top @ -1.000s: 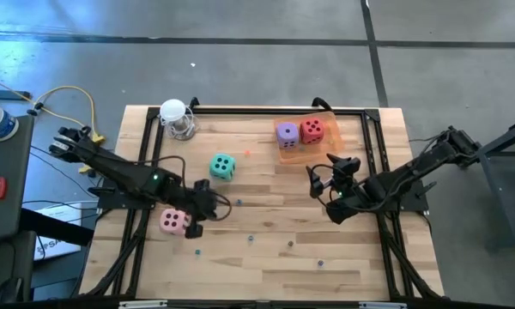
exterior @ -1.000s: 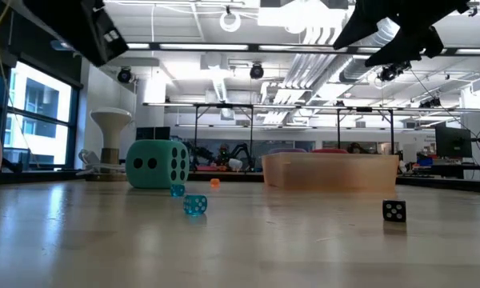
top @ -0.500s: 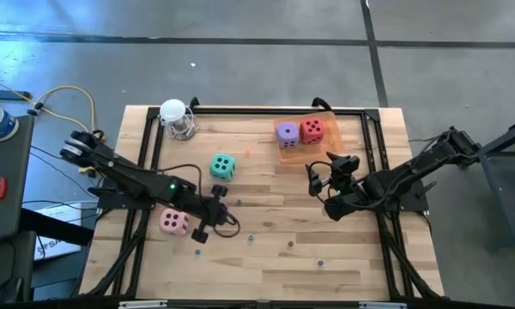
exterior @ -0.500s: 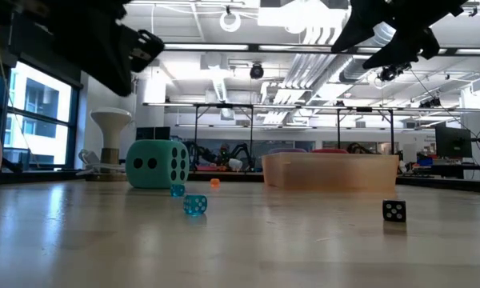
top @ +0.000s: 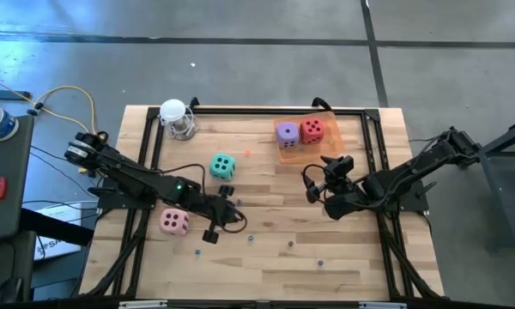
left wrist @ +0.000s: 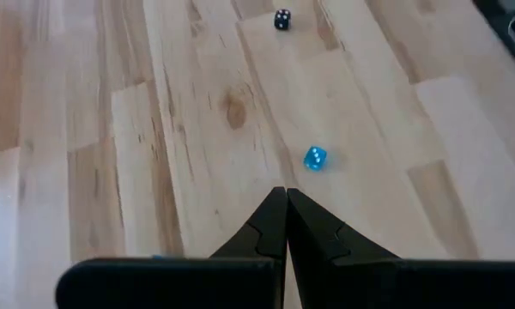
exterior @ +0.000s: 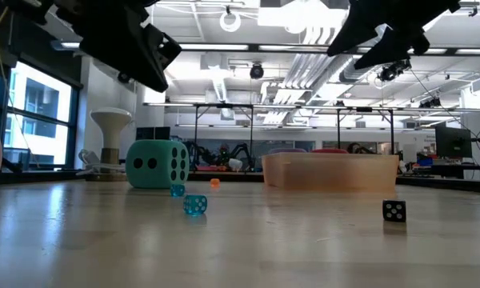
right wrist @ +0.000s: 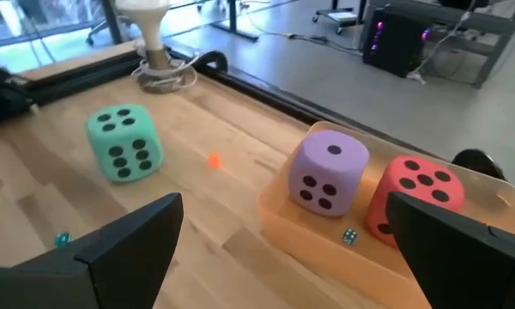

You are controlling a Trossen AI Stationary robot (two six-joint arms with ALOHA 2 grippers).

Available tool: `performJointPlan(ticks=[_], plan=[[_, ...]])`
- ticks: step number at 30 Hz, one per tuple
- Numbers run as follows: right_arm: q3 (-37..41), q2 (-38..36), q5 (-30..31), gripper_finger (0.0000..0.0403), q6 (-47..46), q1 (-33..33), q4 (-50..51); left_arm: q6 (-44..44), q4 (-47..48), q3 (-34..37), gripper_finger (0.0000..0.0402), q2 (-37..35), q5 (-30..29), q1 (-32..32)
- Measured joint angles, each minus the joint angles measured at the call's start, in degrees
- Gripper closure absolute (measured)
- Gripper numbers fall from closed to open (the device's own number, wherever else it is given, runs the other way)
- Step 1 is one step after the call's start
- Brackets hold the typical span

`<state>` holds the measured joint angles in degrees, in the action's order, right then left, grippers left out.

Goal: Pick & Place Dice
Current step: Put the small light blue die into the the orange bin

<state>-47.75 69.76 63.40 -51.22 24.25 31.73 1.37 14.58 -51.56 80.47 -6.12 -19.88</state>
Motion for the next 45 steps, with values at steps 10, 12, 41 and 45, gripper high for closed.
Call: performJointPlan(ticks=[10,12,41,45], plan=[[0.0,0.01,-0.8,0.0005,-0.1,0.0,-0.32,5.18,-6.29,-0.01,0.0399,0.0,0.08,0.77],[0.0,0.48,-1.55,0.0005,-1.37,0.0,-0.35,5.99,-6.38,-0.01,0.0399,0.0,0.17,1.3],[0.0,3.19,-4.92,0.0005,9.33,0.31,-9.81,-0.36,-4.95,8.78,0.0274,0.0,-14.11,1.95],[0.0,3.19,-5.09,0.0005,9.23,0.33,-10.04,2.6,-6.63,10.89,0.0255,0.0,-12.89,4.27]])
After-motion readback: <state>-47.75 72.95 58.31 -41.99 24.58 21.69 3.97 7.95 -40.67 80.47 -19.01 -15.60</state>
